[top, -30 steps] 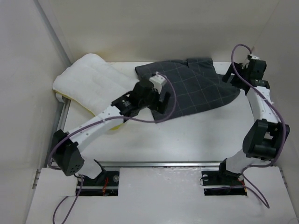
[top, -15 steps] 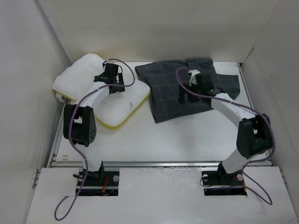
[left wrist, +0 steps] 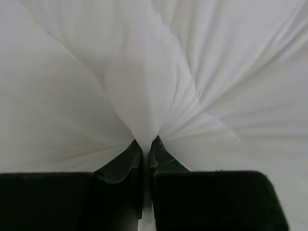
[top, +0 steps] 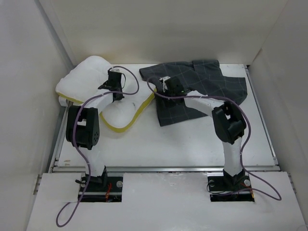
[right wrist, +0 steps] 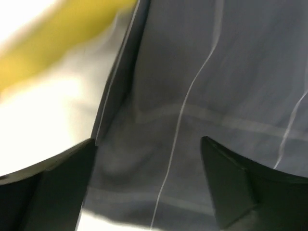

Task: Put the pillow into the pillowcase

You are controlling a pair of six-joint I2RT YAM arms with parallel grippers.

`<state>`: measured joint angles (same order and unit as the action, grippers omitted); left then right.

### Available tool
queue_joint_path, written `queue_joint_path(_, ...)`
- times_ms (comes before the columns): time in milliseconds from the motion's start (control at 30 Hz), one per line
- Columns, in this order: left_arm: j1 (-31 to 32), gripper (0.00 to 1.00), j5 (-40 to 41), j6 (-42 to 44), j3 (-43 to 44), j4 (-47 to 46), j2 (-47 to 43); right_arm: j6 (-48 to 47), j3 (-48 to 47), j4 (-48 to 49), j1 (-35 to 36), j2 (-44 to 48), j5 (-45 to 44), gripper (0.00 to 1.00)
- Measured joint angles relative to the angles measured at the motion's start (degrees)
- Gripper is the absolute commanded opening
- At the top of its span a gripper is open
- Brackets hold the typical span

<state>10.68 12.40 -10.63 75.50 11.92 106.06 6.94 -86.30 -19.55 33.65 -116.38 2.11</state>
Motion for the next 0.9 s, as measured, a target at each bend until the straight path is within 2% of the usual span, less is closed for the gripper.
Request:
queue_joint_path(67, 0.15, 0.00, -1.05, 0.02, -1.64, -1.70, -1.22, 0.87, -4.09, 0.26, -0.76, -2.84, -0.31, 0.78)
queue_joint_path(100, 0.22, 0.00, -2.16, -0.04, -2.73, -2.62, -2.25, 1.44, -5.38, 0.66, -1.09, -3.80, -0.42, 0.59)
queue_joint_path(133, 0.28, 0.00, -3.39, -0.24, -4.15, -3.45, -3.63, 1.95, -5.77, 0.96, -1.62, -4.24, -0.48, 0.52)
queue_joint_path(200, 0.94, 0.00, -5.53, -1.11, -6.62, -3.34, -7.19, 3.78, -5.14, 1.11, -2.60, -4.31, -0.57, 0.48)
queue_joint_path(267, 2.43, 0.00, -7.10, -2.40, -8.24, -1.86, -10.78, 4.96, -2.84, 2.64, -3.87, -3.89, -0.44, 0.38)
queue_joint_path(300, 3.48, 0.00, -7.98, -3.13, -8.76, -0.79, -12.61, 5.42, -1.36, 3.08, -4.59, -3.52, -0.42, 0.29)
queue_joint_path(333, 4.79, 0.00, -8.76, -3.80, -9.16, 0.24, -14.25, 5.75, 0.46, 3.34, -5.49, -3.10, -0.46, 0.13)
queue_joint_path(367, 6.19, 0.00, -9.16, -4.52, -9.29, 1.33, -15.80, 6.08, 2.16, 3.34, -6.54, -2.64, -0.59, 0.04)
queue_joint_path(400, 7.69, 0.00, -9.44, -5.22, -9.29, 2.25, -17.29, 6.82, 3.80, 3.85, -7.65, -2.16, -0.15, 0.00)
queue_joint_path(533, 12.46, 0.00, -10.43, -7.63, -9.29, 4.39, -23.43, 7.65, 10.69, 4.13, -11.69, 3.52, -1.75, 0.00)
queue_joint_path(667, 13.22, 0.00, -10.10, -9.18, -9.27, 5.51, -28.00, 7.82, 16.20, 2.82, -14.88, 10.10, -3.34, 0.00)
queue_joint_path(900, 14.16, 0.00, -8.24, -9.35, -8.74, 5.97, -24.48, 5.95, 19.04, 1.36, -15.17, 17.59, -0.94, 0.00)
